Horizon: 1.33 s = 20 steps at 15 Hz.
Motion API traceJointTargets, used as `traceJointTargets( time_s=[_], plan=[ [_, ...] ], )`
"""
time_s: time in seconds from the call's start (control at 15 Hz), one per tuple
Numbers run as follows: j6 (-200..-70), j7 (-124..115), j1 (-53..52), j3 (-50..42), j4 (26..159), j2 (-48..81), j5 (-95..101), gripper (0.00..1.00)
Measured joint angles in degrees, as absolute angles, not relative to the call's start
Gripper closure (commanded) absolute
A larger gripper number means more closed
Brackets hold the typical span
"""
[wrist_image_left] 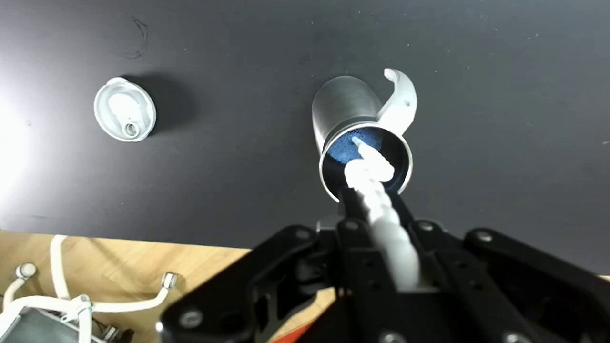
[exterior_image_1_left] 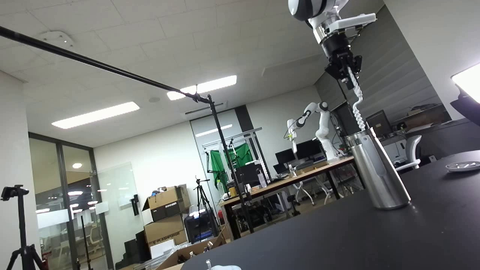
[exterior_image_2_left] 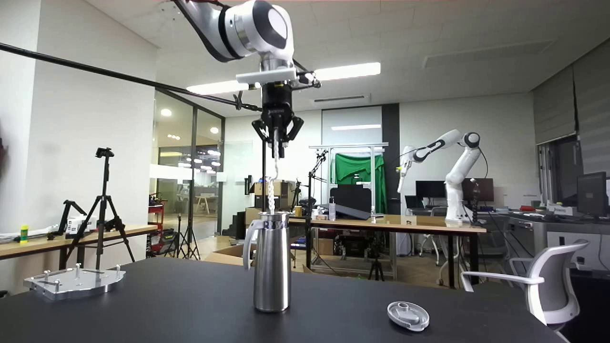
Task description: Move the brush inside the flask up and down
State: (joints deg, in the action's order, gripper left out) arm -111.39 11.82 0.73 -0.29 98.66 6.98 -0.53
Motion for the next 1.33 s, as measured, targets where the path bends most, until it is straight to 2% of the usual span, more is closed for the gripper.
traceJointTargets(
  time_s=[0.4,1.07,1.33],
  plan=[
    [-107.95,12.98,0.98,-0.55,96.78,3.01,-0.75,0.96],
    [-110.80,13.01,2.01,-0.81,97.48,15.02,-2.50,0.96],
    [-110.54,13.01,2.00,-0.52,96.91,15.75,-2.52,0.96]
  ],
)
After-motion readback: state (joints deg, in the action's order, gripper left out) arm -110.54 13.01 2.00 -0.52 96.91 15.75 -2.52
